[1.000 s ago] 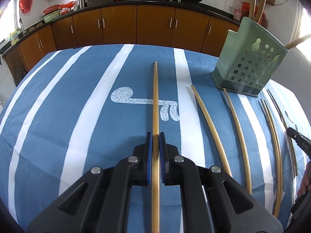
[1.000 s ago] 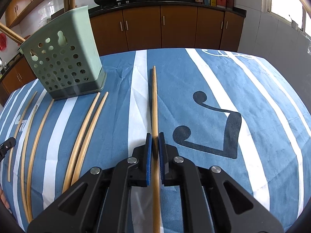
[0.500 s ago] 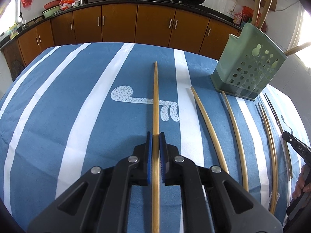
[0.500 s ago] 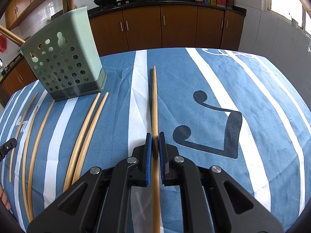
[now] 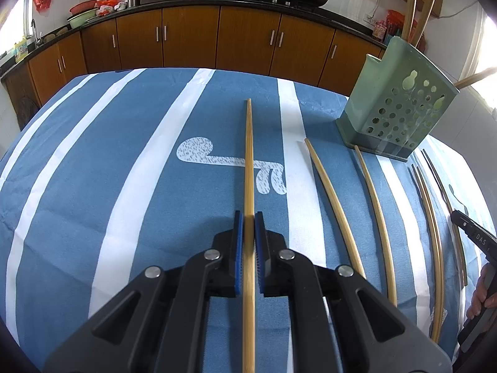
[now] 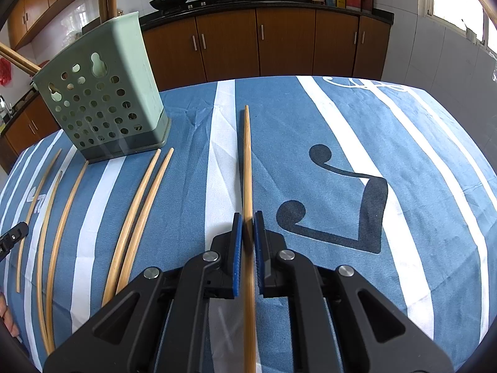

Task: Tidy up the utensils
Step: 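Hold the grasped chopsticks with both tools and lift them off the cloth, then carry both chopsticks upright over the green holder and open both tools to drop them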

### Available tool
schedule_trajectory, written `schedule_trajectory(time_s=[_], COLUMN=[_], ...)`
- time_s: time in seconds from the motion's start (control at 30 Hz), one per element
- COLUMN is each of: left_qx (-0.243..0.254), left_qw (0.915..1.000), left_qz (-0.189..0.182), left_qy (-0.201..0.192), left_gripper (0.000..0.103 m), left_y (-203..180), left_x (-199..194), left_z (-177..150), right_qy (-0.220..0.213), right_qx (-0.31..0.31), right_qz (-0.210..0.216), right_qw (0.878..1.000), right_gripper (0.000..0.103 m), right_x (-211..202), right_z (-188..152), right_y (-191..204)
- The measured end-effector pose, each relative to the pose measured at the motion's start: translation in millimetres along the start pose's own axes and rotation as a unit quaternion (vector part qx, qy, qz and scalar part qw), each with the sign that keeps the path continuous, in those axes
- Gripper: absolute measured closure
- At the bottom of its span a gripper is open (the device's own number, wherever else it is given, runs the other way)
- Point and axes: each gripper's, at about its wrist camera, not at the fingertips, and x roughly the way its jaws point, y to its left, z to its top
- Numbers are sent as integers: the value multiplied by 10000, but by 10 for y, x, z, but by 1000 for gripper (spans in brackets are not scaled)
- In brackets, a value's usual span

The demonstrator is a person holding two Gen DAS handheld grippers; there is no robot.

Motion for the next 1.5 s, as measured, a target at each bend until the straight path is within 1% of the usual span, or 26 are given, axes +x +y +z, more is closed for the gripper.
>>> schedule_trajectory(time_s=[0.13, 0.43, 0.6, 0.67, 0.93, 1.17, 1.3, 1.5], left_qx=[192, 239, 247, 236, 141, 2, -86, -139], left_qw=[9997, 9997, 9996, 9997, 9976, 9903, 9856, 9812], left_qz=[120, 79, 107, 105, -3, -163, -269, -324], left_qy=[19, 35, 58, 18, -678, -1378, -1668, -1900], left_gripper=[93, 92, 95, 95, 95, 95, 95, 95], left_y=[-32, -21, -25, -15, 26, 37, 52, 53], left_x=[-65, -250, -277, -323, -772, -1203, -1386, -1550], left_z=[-77, -303, -314, -303, -72, 162, 269, 356], right_qy=[8, 34, 46, -72, -744, -1362, -1643, -1812], right_qx=[-120, -197, -146, -99, 62, 191, 242, 223], right_qz=[-23, 57, 84, 144, 320, 431, 501, 528], right_qw=[9999, 9998, 9998, 9998, 9967, 9896, 9848, 9818], right_gripper=[94, 94, 96, 96, 96, 96, 96, 96], right_x=[-75, -267, -287, -357, -754, -1084, -1240, -1344], right_z=[-78, -288, -284, -268, -94, 68, 146, 224], right_y=[64, 120, 93, 74, -20, -75, -92, -98])
